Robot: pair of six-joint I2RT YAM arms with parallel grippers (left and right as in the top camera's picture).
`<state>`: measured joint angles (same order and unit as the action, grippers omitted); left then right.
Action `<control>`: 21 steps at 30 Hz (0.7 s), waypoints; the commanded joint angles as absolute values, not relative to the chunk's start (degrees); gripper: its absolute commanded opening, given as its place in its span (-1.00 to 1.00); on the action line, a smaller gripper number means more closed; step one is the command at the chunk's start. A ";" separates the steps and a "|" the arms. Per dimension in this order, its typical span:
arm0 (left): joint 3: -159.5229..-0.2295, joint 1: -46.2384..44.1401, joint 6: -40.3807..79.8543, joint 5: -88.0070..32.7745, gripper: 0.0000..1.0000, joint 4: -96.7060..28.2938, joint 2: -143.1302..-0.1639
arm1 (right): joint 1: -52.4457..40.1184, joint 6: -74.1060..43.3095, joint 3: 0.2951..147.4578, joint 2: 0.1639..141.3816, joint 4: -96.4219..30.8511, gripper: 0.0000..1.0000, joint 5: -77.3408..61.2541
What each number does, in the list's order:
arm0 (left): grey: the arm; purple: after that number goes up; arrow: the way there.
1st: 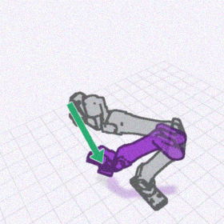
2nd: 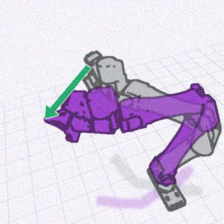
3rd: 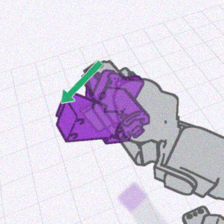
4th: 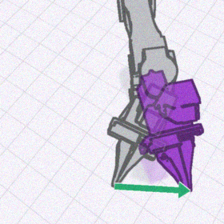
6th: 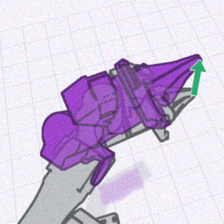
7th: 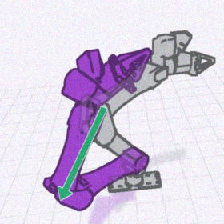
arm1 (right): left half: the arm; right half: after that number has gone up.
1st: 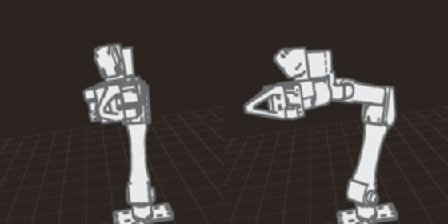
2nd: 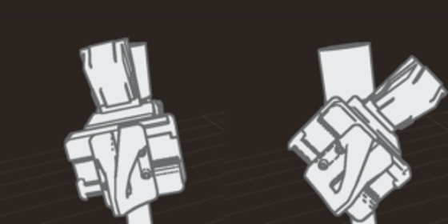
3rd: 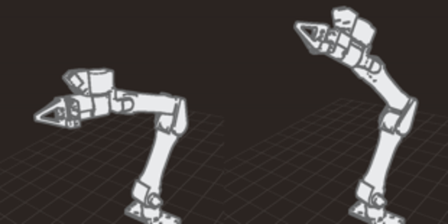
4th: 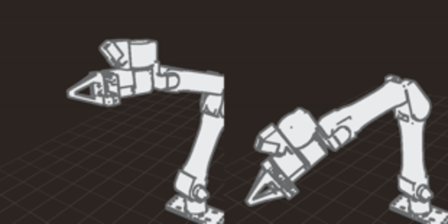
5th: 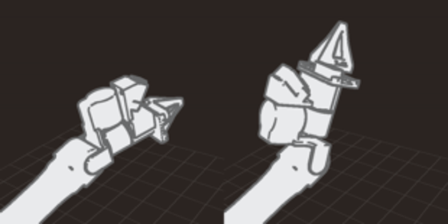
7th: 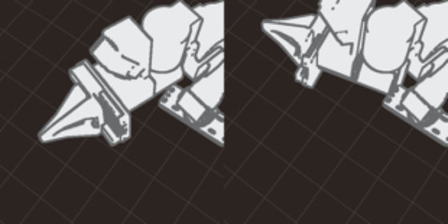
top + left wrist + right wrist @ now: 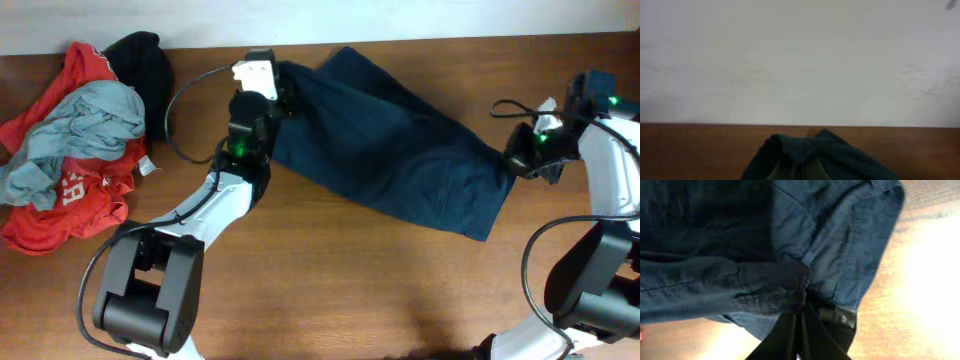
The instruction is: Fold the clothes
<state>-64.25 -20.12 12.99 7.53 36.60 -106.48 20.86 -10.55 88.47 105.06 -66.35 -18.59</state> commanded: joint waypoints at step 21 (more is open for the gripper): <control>-91.74 -19.77 10.44 8.86 -0.99 30.98 -126.30 | 24.14 -16.23 85.78 104.31 -52.42 -0.92 -6.68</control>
